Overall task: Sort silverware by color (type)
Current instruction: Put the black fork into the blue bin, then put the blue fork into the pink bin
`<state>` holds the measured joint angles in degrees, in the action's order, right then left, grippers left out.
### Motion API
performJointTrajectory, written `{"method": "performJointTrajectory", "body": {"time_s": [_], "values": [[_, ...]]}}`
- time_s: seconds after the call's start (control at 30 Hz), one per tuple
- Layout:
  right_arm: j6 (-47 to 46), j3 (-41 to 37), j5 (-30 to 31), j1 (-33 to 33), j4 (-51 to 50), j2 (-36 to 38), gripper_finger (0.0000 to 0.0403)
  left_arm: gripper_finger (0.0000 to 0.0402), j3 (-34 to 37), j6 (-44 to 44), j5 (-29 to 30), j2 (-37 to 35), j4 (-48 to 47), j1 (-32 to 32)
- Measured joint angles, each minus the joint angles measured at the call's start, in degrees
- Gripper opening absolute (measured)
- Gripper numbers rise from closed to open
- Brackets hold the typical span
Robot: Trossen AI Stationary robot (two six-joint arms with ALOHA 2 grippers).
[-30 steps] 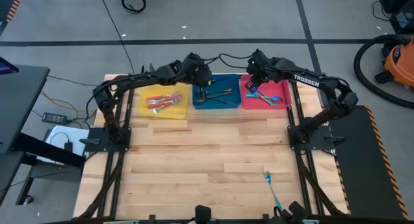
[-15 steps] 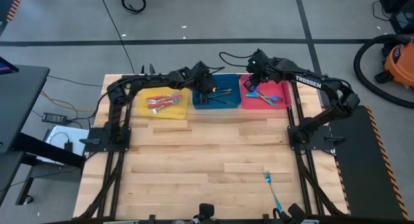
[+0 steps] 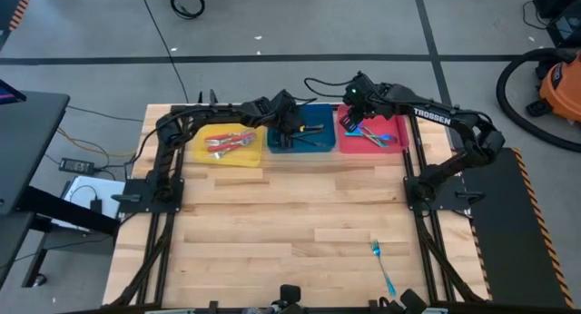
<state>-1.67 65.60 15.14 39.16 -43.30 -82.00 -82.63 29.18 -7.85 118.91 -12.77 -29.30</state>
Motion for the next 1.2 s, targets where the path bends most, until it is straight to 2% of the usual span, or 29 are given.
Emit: {"method": "performJointTrajectory", "body": {"time_s": [0.5, 0.9, 1.1, 1.2], "values": [[0.1, 0.0, 0.1, -2.3, -1.8, 0.0, 0.0136, 0.0002, 0.0, 0.0, -0.2, 1.9, 1.9, -0.2], [0.1, 0.0, 0.2, -2.3, -2.5, 0.0, 0.0136, 0.0061, 0.0, 0.1, -0.2, 1.9, 1.9, -0.1], [-2.3, 0.0, 0.1, -2.4, -4.5, 0.2, 0.0136, 0.0066, -0.2, 0.2, -0.2, 1.3, 2.1, 0.3], [-5.9, 0.0, -1.2, -3.2, -7.6, 1.6, 0.0136, 0.0066, -2.8, 0.2, -0.1, 0.6, -2.7, 0.7]]}}
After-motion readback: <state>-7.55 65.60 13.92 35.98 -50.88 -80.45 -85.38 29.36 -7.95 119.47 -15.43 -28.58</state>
